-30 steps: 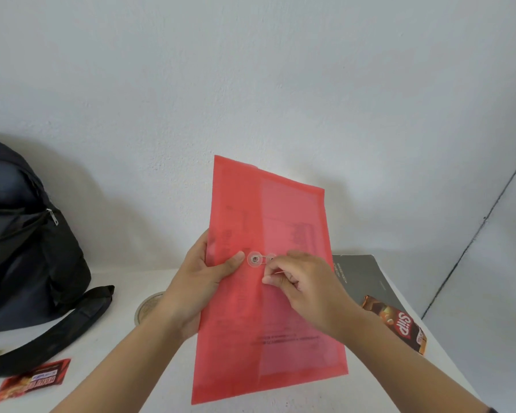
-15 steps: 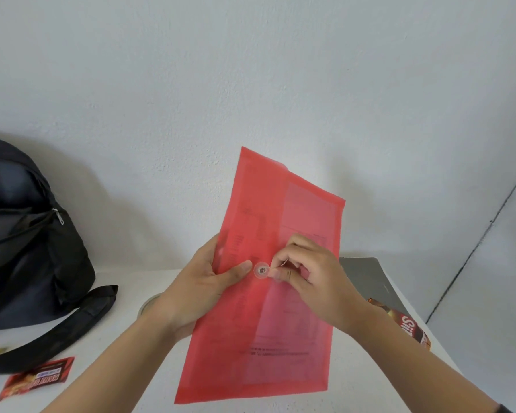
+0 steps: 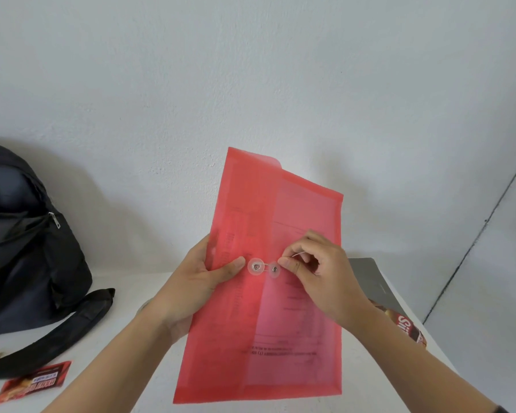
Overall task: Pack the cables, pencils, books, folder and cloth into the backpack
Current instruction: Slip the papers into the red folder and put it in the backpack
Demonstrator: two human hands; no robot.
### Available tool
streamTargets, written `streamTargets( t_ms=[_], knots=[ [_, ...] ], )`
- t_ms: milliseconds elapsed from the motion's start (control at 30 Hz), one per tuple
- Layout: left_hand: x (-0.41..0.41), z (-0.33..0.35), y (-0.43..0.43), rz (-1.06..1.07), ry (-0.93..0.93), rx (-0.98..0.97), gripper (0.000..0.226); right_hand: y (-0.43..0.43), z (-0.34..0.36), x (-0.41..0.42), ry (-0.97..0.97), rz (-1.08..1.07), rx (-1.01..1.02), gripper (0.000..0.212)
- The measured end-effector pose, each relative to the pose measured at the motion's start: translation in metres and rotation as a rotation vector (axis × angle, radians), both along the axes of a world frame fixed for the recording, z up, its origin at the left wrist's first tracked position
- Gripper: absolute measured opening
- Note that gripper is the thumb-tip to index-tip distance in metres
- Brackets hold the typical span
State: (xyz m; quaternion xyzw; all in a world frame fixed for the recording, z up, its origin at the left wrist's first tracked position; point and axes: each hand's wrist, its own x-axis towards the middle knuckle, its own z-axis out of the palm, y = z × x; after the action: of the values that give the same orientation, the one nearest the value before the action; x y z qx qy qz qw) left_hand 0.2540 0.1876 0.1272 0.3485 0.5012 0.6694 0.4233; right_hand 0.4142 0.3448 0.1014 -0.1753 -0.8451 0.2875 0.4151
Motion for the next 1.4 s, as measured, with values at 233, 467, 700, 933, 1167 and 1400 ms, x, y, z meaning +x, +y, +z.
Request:
streamTargets(
  t_ms=[233, 467, 700, 933, 1167, 1400],
  knots=[
    [-0.001, -0.004, 0.005, 0.124, -0.050, 0.043, 0.034, -0.011, -0.015, 0.001, -0.072, 0.085, 0.031, 0.011],
    [0.007, -0.011, 0.010, 0.161, 0.144, 0.075, 0.033, -0.027, -0.004, -0.009, -0.162, 0.031, 0.524, 0.013],
    [0.013, -0.012, 0.009, 0.119, 0.262, 0.036, 0.039, -0.009, -0.001, -0.011, -0.072, -0.193, 0.462, 0.017],
    [0.004, -0.005, 0.005, 0.128, -0.001, 0.042, 0.037, 0.002, -0.023, -0.003, -0.080, -0.116, 0.179, 0.012],
    [0.008, -0.011, 0.008, 0.165, 0.003, 0.054, 0.035, -0.015, -0.019, -0.002, -0.162, -0.104, 0.437, 0.016],
    [0.006, -0.009, 0.010, 0.202, 0.070, 0.082, 0.035, -0.024, -0.018, -0.004, -0.230, -0.048, 0.483, 0.016]
  ],
)
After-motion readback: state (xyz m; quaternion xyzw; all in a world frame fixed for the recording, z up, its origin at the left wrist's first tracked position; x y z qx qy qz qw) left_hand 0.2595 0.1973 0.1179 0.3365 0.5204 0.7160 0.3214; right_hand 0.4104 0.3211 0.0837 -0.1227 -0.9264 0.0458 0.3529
